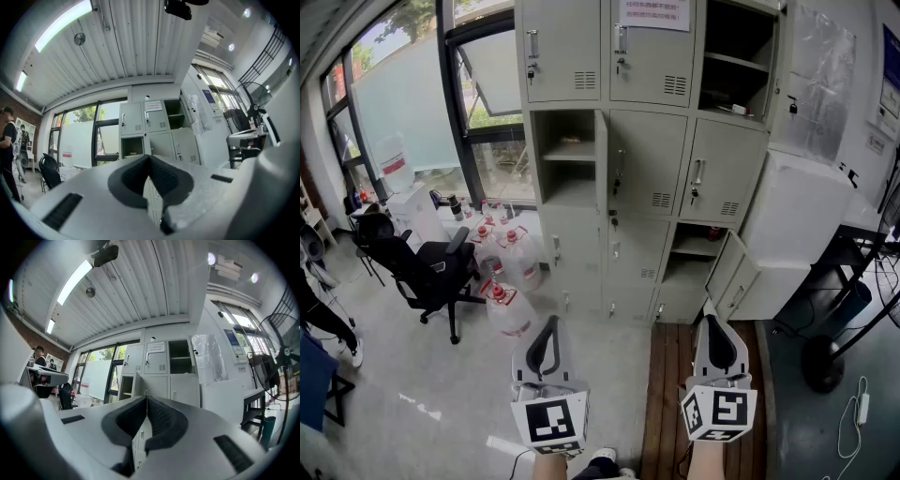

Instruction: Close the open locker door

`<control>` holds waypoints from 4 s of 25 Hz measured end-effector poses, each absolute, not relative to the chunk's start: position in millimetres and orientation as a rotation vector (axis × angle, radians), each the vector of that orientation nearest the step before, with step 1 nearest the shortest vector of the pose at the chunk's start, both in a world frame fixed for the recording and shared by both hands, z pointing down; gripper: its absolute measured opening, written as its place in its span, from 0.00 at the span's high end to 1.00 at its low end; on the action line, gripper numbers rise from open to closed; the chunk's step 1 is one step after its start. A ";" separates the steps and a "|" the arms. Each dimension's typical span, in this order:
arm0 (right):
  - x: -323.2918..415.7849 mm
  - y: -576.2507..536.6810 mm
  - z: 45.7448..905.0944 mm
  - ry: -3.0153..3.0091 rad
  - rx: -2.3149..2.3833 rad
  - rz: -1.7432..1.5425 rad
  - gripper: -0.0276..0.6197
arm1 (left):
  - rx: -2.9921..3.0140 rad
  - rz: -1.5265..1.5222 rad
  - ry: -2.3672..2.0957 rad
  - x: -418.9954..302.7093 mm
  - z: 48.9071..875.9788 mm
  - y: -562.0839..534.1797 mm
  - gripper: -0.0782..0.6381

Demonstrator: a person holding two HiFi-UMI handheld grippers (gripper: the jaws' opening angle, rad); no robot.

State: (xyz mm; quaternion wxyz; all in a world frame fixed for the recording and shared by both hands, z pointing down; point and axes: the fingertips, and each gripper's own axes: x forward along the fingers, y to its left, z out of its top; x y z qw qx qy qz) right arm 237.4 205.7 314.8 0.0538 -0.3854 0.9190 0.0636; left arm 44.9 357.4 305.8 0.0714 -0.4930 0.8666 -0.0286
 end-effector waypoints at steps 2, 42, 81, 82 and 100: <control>236.4 204.5 316.2 2.793 -1.171 0.190 0.93 | -1.482 -0.092 2.599 43.7 306.1 356.3 0.89; 80.9 180.4 337.3 2.933 -0.884 0.166 0.65 | -1.448 -0.102 2.671 -65.1 328.8 326.9 0.89; -153.3 -24.6 340.0 3.056 -0.008 0.066 0.73 | -1.045 -0.151 2.905 -227.4 333.3 125.0 0.89; -156.2 -22.3 339.8 3.057 0.007 0.073 0.73 | -1.040 -0.151 2.909 -229.8 333.9 125.1 0.89; -252.7 28.3 340.0 3.049 0.223 0.128 0.76 | -0.901 -0.151 2.962 -308.0 343.7 159.1 0.89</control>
